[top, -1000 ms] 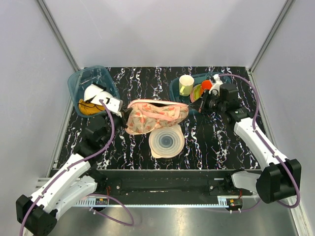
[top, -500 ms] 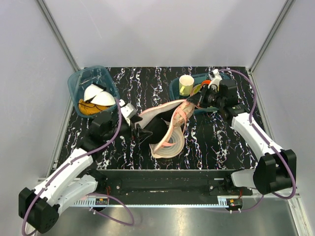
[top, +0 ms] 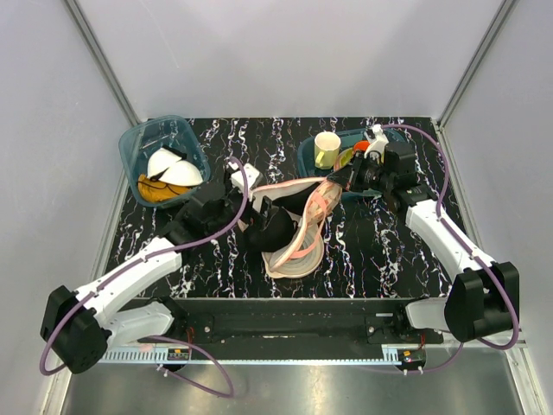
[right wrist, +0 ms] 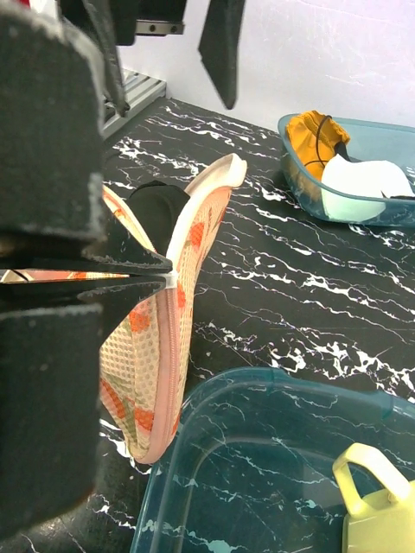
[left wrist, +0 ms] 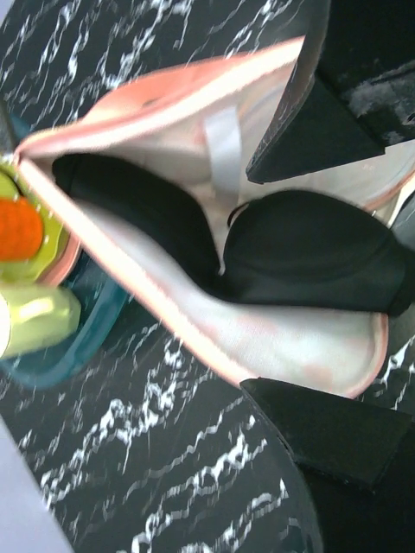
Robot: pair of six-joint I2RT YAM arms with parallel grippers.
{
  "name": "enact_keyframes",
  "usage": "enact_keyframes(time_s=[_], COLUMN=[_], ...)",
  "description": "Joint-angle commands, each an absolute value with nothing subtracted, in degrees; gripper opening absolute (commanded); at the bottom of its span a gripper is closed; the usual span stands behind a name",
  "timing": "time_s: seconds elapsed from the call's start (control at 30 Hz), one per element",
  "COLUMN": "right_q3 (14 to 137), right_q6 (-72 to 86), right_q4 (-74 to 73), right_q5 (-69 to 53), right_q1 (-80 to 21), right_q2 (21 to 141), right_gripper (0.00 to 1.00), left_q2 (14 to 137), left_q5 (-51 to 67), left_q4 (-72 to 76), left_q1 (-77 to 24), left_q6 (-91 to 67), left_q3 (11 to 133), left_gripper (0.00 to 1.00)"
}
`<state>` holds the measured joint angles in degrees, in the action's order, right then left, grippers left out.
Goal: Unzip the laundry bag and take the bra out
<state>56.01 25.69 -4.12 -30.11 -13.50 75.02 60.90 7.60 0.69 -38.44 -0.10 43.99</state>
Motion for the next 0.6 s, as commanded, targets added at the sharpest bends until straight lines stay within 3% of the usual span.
enact_keyframes(time_s=[0.0,0.17,0.33,0.4,0.43,0.5,0.53,0.57], right_q3=[56.4,56.5,56.4,56.4,56.5,56.9,57.8,58.7], right_q6=[24.2,24.1,24.1,24.1,24.1,24.3,24.4,25.0], right_q4=[-1.7,-1.8,-1.9,-1.9,-1.8,-1.8,-2.0,-2.3], right_q5=[-32.7,-33.0,-33.2,-33.4,-33.5,-33.9,-33.8,-33.8], right_q1=[-13.4,-13.4,-13.4,-13.4,-13.3,-13.3,-13.4,-13.6], right_q2=[73.1,73.1,72.9,72.9,73.1,73.9,74.3,74.9], right_gripper=[0.00,0.00,0.00,0.00,0.00,0.00,0.00,0.00], left_q2=[63.1,70.6,74.8,76.4,77.1,77.9,77.7,77.4], left_q5=[-3.2,-2.5,6.6,7.1,7.9,7.7,6.3,2.7], left_q4=[8.3,9.5,9.7,10.6,10.2,6.6,5.2,3.6], left_q1=[-38.3,-36.6,-32.7,-32.4,-32.2,-32.2,-32.2,-32.1], left_q6=[6.0,9.9,8.6,8.8,9.1,9.0,8.2,7.7], left_q3=[46.5,48.9,51.2,51.7,52.2,54.9,55.8,56.6], left_gripper=[0.99,0.99,0.99,0.95,0.85,0.22,0.00,0.00])
